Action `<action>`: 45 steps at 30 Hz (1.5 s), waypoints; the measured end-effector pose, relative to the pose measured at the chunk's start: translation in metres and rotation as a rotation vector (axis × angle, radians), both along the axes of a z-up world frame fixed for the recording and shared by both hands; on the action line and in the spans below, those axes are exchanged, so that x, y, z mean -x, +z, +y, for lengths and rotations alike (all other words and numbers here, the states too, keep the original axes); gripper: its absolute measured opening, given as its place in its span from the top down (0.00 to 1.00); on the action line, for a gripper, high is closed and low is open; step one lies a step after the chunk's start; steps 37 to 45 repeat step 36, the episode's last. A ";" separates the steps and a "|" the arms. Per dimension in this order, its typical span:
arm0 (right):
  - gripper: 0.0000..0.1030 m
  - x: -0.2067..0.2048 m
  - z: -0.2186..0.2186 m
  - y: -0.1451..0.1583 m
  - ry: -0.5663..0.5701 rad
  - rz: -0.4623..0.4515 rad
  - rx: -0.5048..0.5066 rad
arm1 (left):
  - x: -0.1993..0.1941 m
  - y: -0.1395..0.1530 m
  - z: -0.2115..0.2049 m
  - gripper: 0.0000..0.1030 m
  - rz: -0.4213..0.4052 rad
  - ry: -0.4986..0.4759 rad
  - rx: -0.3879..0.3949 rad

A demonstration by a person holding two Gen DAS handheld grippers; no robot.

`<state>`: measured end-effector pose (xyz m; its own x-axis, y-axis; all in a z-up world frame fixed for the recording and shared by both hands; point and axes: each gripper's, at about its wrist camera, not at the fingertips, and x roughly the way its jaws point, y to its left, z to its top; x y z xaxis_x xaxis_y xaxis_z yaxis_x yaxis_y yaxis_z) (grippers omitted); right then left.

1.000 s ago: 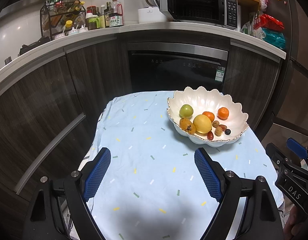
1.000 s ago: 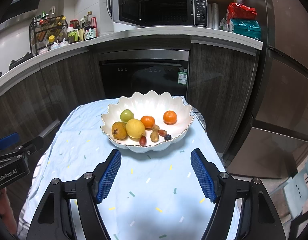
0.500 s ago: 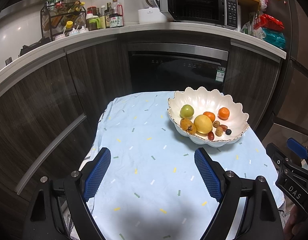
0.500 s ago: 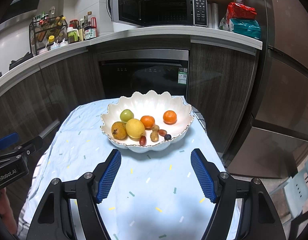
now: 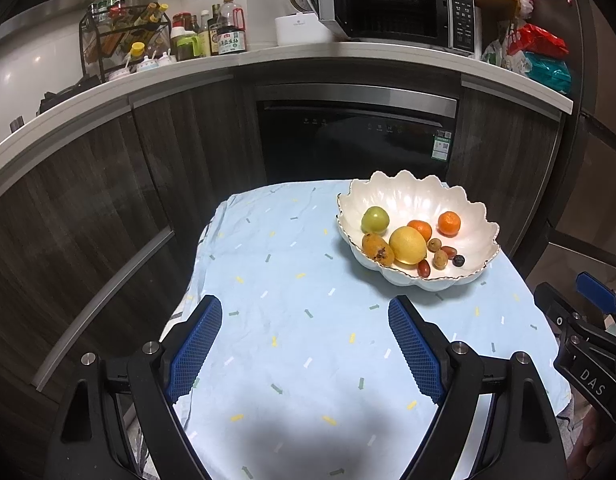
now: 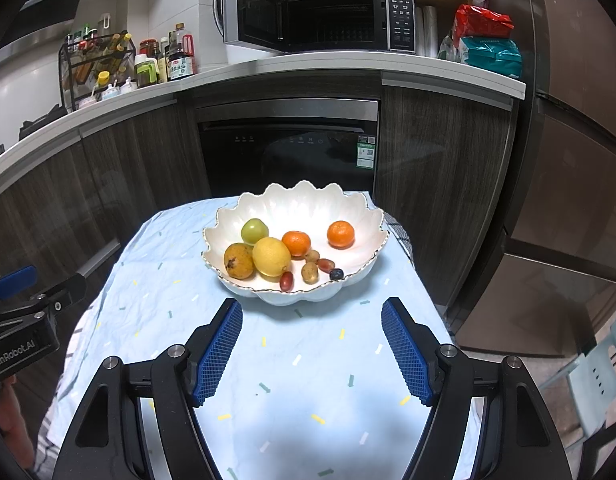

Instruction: Organize fruits

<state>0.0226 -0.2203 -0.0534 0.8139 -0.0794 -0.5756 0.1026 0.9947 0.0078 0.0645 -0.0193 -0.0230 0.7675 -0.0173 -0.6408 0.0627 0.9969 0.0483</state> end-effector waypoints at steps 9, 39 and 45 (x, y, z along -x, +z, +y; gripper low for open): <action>0.29 0.000 0.000 0.000 0.000 0.001 -0.001 | 0.000 -0.002 0.000 0.17 0.003 0.002 -0.005; 0.29 0.001 0.000 -0.002 -0.001 0.006 -0.006 | -0.002 -0.004 -0.001 0.17 0.009 -0.003 -0.012; 0.29 0.001 0.000 -0.002 -0.001 0.006 -0.006 | -0.002 -0.004 -0.001 0.17 0.009 -0.003 -0.012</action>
